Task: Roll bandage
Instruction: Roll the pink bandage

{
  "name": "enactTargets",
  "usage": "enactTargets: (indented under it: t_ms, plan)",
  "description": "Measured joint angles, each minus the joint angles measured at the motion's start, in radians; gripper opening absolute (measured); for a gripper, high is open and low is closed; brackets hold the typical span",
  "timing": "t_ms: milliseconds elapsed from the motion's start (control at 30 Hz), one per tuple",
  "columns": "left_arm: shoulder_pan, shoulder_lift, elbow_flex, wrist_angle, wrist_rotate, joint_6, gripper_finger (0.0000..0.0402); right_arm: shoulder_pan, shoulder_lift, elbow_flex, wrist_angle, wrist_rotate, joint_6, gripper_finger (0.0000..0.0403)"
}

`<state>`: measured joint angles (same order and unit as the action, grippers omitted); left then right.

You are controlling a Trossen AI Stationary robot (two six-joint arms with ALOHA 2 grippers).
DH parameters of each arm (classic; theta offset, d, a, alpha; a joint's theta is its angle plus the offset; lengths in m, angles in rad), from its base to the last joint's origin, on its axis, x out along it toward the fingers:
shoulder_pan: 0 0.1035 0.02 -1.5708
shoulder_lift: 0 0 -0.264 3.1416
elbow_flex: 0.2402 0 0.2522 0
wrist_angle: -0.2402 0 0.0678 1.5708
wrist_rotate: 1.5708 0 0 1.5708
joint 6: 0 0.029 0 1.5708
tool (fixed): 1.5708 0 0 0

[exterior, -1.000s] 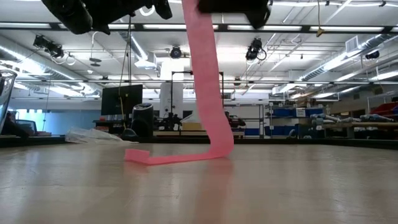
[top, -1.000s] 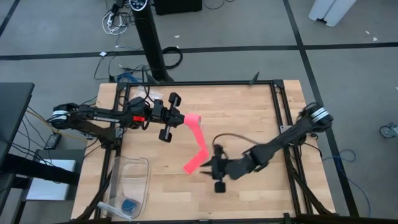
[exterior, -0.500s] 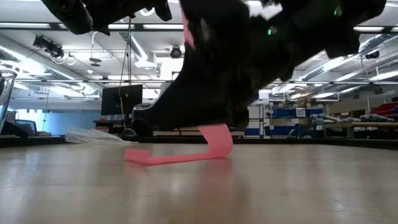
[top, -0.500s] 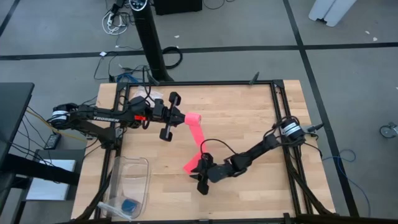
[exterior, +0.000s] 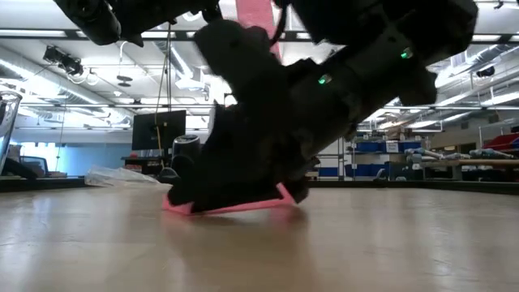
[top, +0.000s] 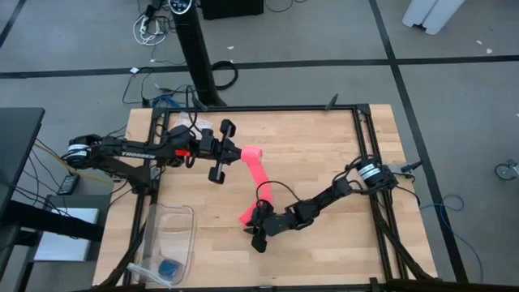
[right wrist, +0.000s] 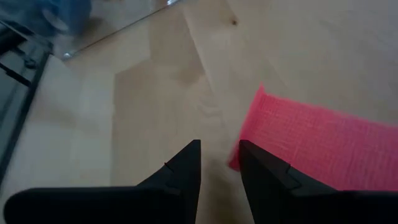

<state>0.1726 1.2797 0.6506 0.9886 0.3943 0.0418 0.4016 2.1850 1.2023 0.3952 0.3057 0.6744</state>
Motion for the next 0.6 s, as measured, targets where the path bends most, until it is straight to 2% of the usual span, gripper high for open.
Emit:
enactTargets:
  t_ms: [233,333,467,600]
  plan:
    - [0.0,0.0,0.0,-0.004,-0.001,-0.008,0.0,-0.001,0.038,0.072,-0.055,0.034,-0.014,0.0105]
    - [0.0,0.0,0.0,-0.012,-0.002,-0.007,0.0,-0.003,0.038,0.072,-0.071,0.06,-0.03,0.0076]
    - [0.0,0.0,0.0,-0.007,-0.003,-0.019,0.0,-0.012,0.036,0.072,-0.095,0.064,-0.054,0.0012]
    - [0.0,0.0,0.0,-0.007,-0.003,-0.019,0.0,-0.017,0.009,0.07,-0.124,0.018,-0.092,0.0005]
